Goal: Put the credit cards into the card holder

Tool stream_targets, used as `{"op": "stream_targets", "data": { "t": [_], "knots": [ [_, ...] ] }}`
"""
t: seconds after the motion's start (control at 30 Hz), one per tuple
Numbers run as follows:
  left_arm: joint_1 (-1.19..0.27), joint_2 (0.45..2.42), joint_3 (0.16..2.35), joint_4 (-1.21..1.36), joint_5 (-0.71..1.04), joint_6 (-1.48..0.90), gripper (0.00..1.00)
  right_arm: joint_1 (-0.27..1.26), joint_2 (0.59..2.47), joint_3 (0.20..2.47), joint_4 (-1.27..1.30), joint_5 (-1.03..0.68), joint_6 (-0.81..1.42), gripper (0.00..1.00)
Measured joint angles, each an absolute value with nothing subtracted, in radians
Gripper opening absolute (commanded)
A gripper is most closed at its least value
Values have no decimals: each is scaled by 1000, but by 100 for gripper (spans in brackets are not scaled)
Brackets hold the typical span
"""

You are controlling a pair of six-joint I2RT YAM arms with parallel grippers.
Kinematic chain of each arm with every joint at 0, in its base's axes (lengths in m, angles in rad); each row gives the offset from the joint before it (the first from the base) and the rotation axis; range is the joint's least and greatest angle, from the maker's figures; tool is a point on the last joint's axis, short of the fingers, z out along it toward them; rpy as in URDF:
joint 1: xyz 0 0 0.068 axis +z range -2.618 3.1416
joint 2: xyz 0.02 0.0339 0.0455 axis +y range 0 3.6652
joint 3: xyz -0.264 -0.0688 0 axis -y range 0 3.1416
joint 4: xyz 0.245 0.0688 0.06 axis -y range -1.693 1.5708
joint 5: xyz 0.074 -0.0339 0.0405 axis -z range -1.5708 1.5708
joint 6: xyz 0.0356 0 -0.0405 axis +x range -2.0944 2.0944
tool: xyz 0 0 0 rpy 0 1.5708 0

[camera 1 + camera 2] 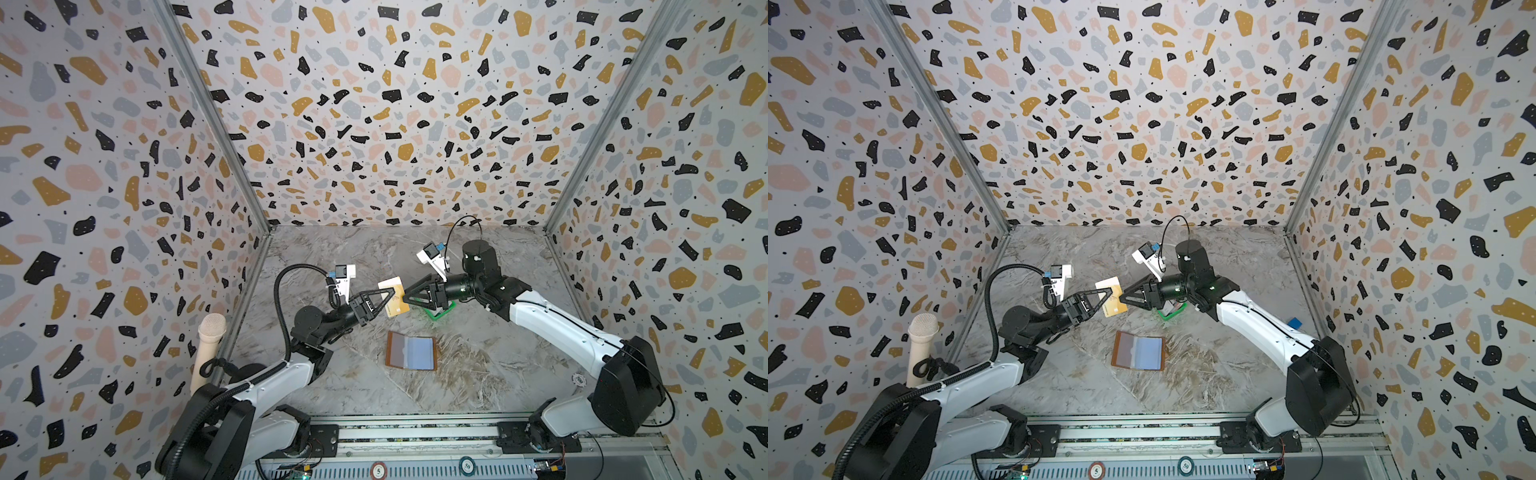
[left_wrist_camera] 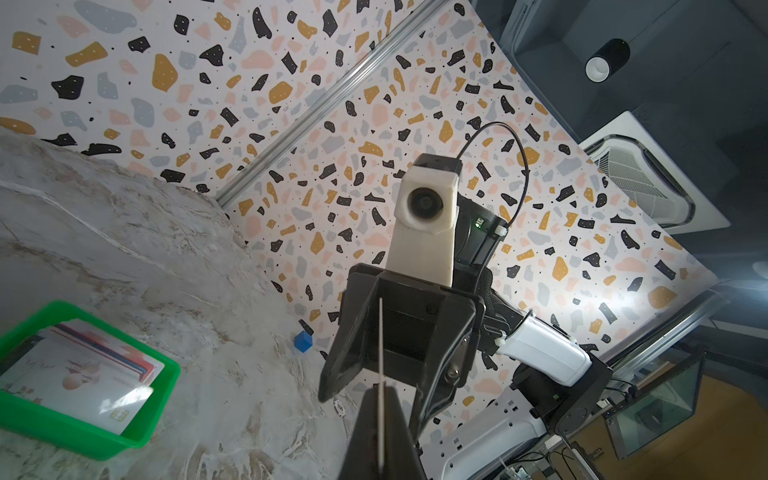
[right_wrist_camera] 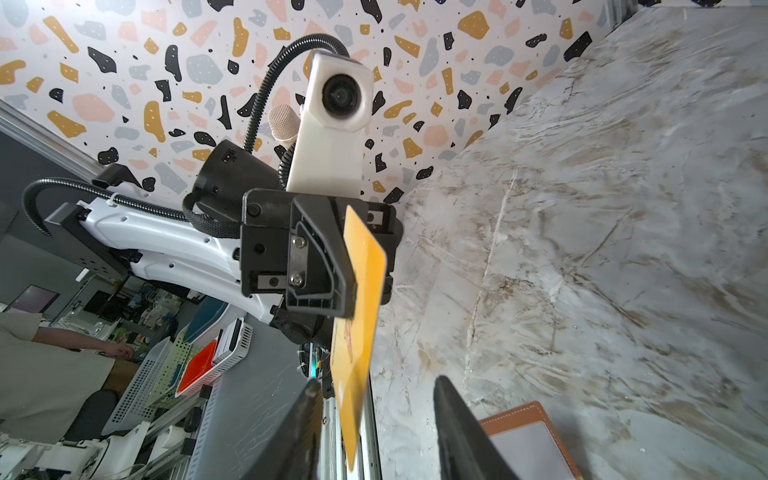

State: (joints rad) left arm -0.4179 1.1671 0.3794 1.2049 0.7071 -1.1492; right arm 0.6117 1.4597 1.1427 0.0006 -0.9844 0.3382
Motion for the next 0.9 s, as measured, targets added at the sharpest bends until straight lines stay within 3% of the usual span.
{"op": "stream_targets", "data": {
  "t": [0.13, 0.77, 0.9],
  "knots": [
    [-426, 1167, 377, 1206, 714, -1148, 0, 625, 1485, 1153, -2, -987, 330, 34],
    [-439, 1171, 371, 1170, 725, -1116, 0, 628, 1488, 1155, -7, -1011, 346, 20],
    [-440, 1171, 371, 1151, 725, -1106, 0, 628, 1488, 1155, -7, -1018, 353, 8]
  ]
}}
